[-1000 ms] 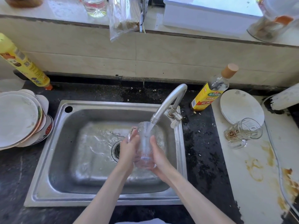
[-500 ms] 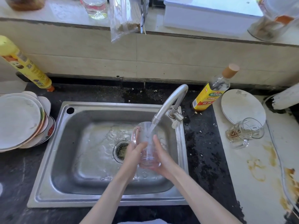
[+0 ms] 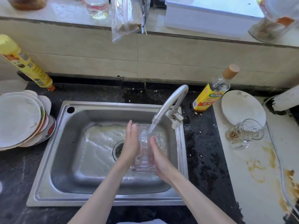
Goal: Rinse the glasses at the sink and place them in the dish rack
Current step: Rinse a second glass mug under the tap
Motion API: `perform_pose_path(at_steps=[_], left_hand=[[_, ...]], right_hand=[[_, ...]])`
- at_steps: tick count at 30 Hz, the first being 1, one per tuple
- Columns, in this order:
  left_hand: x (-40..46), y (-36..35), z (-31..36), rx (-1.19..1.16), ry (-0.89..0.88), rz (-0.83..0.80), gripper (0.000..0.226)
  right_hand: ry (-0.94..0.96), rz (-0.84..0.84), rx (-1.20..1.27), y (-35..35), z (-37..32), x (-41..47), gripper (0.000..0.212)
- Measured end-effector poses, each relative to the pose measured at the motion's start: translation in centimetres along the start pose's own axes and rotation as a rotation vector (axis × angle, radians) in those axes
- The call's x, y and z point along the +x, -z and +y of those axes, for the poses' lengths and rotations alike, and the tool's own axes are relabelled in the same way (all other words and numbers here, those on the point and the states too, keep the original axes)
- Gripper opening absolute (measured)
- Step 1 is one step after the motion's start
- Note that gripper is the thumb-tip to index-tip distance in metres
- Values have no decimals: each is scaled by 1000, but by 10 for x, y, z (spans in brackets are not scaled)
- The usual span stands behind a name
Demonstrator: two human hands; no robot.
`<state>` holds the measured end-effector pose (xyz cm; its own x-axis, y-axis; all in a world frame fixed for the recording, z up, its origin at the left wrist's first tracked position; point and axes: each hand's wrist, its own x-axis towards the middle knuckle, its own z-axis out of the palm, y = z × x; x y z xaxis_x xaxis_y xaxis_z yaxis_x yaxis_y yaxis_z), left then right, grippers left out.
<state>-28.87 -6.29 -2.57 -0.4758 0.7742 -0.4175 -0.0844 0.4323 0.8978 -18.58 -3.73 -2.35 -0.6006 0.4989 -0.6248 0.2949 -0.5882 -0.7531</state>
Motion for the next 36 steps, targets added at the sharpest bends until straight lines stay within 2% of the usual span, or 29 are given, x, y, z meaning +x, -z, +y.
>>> perform_pose_path(at_steps=[4, 8, 10, 11, 13, 14, 15, 17, 18, 19, 22, 25, 28, 33, 34, 36], left_hand=[[-3, 0, -5, 6, 133, -52, 64], [-24, -9, -15, 146, -32, -181, 64], [-25, -9, -17, 111, -43, -160, 66], [-22, -7, -15, 46, 27, -123, 70], [-11, -4, -18, -159, 220, -61, 95], [-6, -2, -21, -222, 249, -53, 101], [-5, -1, -19, -250, 250, -32, 96], [-6, -2, -16, -272, 211, 29, 68], [-8, -4, -13, -257, 191, 45, 53], [-9, -3, -13, -224, 173, 55, 49], [-11, -2, -13, -32, 91, 77, 78], [-13, -2, -10, 116, -14, 124, 79], [-20, -7, -6, 253, -124, 102, 79], [-30, 1, -6, 469, -328, -89, 77], [-33, 1, -5, 473, -313, -112, 79], [-28, 1, -7, 390, -173, -106, 75]], right_hand=[[52, 111, -110, 2, 0, 4, 48], [-20, 188, 16, 5, 8, 8, 56], [-42, 172, 55, 7, 9, 8, 44], [-40, 157, 30, 8, 8, 7, 42], [-39, 142, -55, 5, 5, 6, 41], [-30, 143, -97, 4, 3, 7, 43], [-22, 151, -154, 5, 2, 8, 44], [-13, 168, -243, 7, -3, 10, 45], [-26, 174, -238, 8, -5, 9, 46], [-44, 182, -205, 10, -6, 6, 49], [-23, 237, -50, 9, -7, -4, 54], [89, 398, -119, 0, -2, -1, 43], [165, 552, -138, -1, 3, 8, 30], [141, 490, 220, 14, -5, 8, 28], [141, 469, 215, 17, -4, 9, 30], [151, 427, 146, 21, -3, 9, 28]])
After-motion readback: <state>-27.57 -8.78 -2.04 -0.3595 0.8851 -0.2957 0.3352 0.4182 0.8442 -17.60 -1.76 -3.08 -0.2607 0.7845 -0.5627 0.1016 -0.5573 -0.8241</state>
